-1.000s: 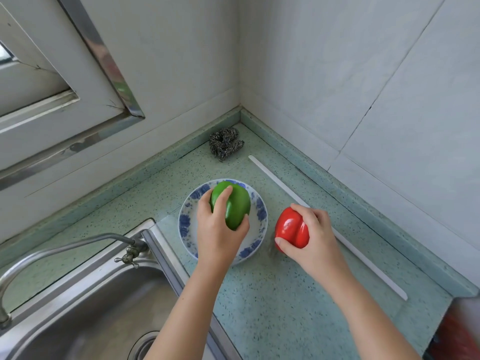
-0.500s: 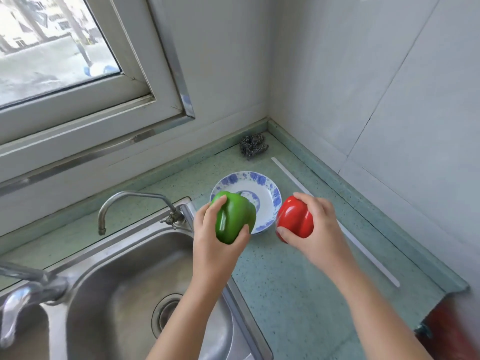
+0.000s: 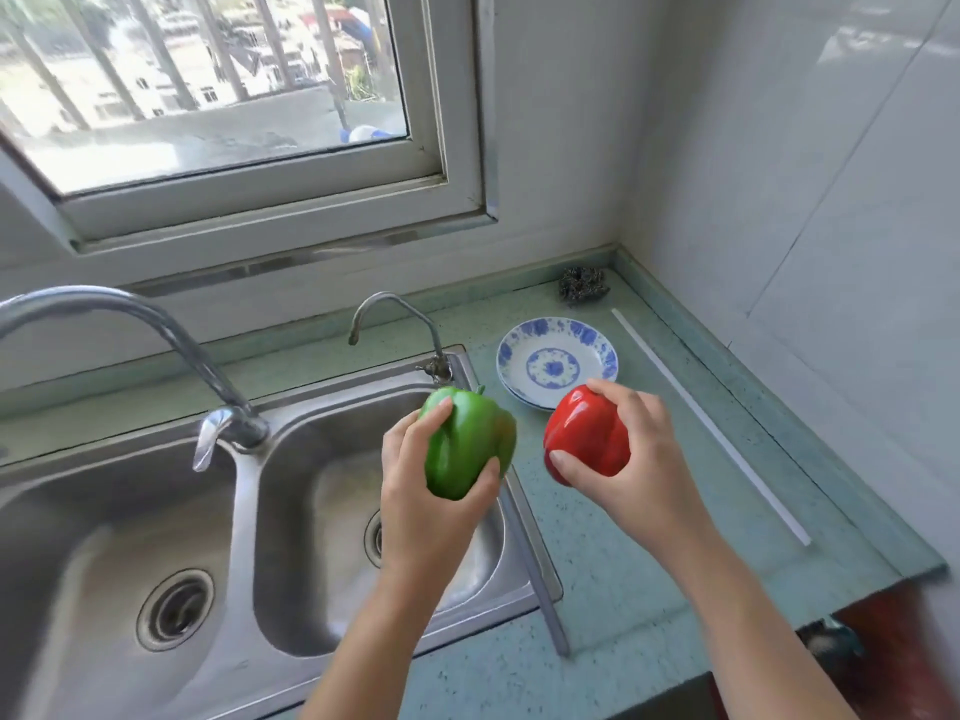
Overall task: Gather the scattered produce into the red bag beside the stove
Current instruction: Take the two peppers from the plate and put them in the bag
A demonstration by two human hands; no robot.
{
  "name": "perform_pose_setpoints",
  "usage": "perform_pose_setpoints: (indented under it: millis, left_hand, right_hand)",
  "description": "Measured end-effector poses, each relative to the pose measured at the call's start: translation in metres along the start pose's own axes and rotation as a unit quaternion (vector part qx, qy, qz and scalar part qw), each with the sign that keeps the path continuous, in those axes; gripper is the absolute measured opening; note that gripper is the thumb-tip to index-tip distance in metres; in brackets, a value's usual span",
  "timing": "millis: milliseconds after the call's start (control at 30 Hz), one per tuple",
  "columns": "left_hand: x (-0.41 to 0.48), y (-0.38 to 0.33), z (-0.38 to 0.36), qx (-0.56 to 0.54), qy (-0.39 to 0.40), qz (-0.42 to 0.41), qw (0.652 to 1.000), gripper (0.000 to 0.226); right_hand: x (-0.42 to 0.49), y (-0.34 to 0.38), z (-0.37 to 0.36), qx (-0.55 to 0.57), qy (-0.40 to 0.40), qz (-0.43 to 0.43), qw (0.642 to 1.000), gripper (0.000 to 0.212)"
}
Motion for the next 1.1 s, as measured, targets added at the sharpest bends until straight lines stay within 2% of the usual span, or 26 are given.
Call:
perform_pose_setpoints:
  millis: [200,633,900,1100]
  left_hand:
    - [-0.068,0.002,0.058,0.007,-0.074,0.016,0.997,0.063]
    - [-0.263,-0.001,0.172,0.014,-0.222,0.132,0.966,0.061]
    - [-0.344,-0.034,0.215,0.058,-0.329,0.163,0.928,0.062]
    - [-0.398,-0.069,0.228,0.123,-0.424,0.183,0.878,0.059]
  right_hand:
    - [-0.063,0.029,-0.024,-0.001,0.061,0.023,0.998,0.068]
    - [-0.228,0.104,-0.067,0.044,0.222,0.108,0.968,0.066]
    - [-0.281,0.139,-0.086,0.069,0.329,0.194,0.922,0.069]
    - [-0.31,0.164,-0.089,0.103,0.426,0.245,0.865,0.065]
Point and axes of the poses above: each hand's wrist, its own x-axis towards the middle knuckle, its own z-axis out of the back of the hand, y = z × x, the point moved 4 cm from there along x, towards the middle knuckle, and after that the axes turned 6 degrees about x, right-handed, at the moved point
